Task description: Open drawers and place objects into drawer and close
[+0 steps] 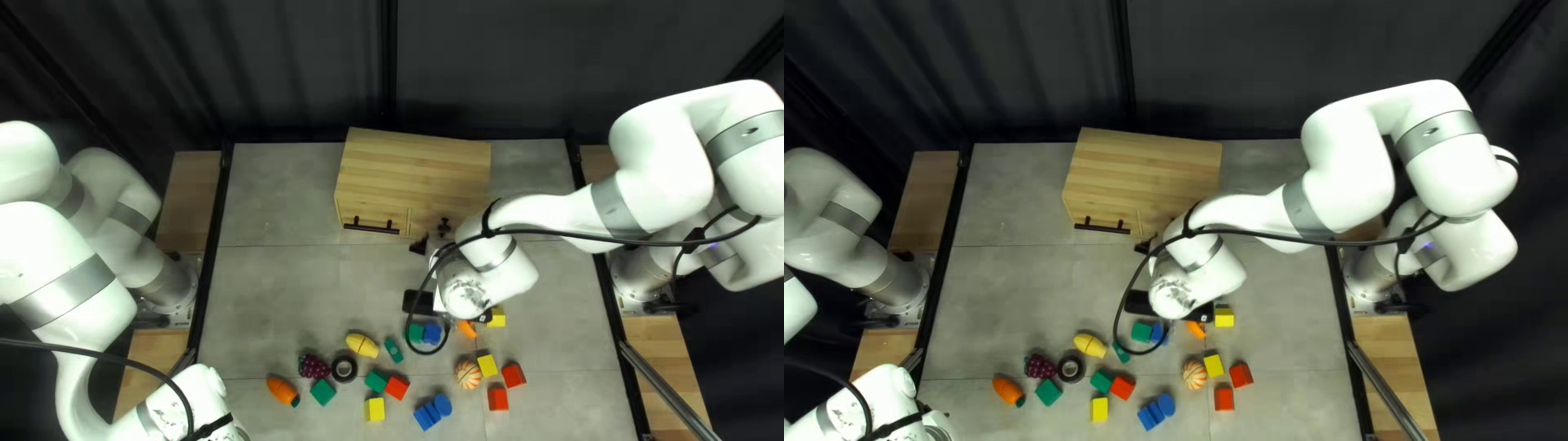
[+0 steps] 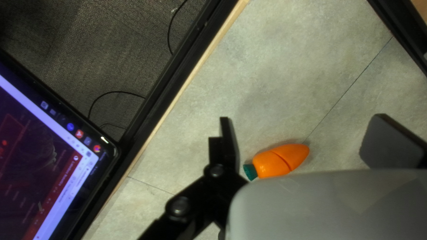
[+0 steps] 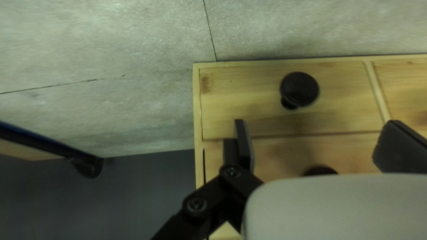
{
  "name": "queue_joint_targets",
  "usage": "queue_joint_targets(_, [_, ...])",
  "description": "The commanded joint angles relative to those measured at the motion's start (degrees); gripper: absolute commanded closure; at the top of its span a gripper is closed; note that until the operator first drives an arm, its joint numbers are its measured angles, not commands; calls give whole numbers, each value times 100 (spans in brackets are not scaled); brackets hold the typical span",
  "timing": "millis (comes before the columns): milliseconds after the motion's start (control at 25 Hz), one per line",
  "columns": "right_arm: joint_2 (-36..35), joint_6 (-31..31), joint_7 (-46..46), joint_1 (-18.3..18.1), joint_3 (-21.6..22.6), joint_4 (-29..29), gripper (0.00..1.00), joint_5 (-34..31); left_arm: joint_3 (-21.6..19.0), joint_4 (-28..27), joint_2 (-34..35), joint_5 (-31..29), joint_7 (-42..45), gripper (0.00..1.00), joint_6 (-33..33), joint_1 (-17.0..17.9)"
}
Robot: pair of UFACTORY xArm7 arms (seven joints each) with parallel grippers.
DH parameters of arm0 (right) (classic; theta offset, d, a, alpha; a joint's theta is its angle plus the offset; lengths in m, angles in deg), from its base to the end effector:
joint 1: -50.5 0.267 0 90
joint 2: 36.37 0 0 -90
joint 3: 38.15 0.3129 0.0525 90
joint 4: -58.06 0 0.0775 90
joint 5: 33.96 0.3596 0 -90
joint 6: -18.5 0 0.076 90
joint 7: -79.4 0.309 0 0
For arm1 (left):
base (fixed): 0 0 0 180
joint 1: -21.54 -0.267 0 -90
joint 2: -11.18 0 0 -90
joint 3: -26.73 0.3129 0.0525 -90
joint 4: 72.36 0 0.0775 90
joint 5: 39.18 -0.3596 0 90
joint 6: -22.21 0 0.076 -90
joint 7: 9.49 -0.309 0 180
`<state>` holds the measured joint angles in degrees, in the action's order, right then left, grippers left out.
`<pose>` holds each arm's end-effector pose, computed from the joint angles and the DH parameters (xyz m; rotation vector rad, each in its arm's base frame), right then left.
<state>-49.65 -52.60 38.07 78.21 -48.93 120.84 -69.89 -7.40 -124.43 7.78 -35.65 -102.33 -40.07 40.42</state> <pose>0.4662 -0.0269 0.1169 2.0141 1.5937 -0.6441 0.2217 -0.3282 0.0837 0.9179 -2.8268 -0.2770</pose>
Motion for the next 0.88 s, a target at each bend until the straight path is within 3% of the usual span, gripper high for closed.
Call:
queue_joint_targets(40, [72, -643, 547, 270, 199, 432, 0, 492, 0, 0, 0, 0, 0, 0, 0, 0])
queue_joint_targets(280, [416, -1545, 1639, 598, 421, 844, 0, 1137, 0, 0, 0, 0, 0, 0, 0, 0])
queue_joint_targets(640, [285, -1850, 3347, 1066, 782, 1071, 0, 2127, 0, 0, 0, 0, 0, 0, 0, 0])
queue_joint_targets(880, [-25, -2082, 4602, 1476, 1065, 1515, 0, 2711, 0, 0, 0, 0, 0, 0, 0, 0])
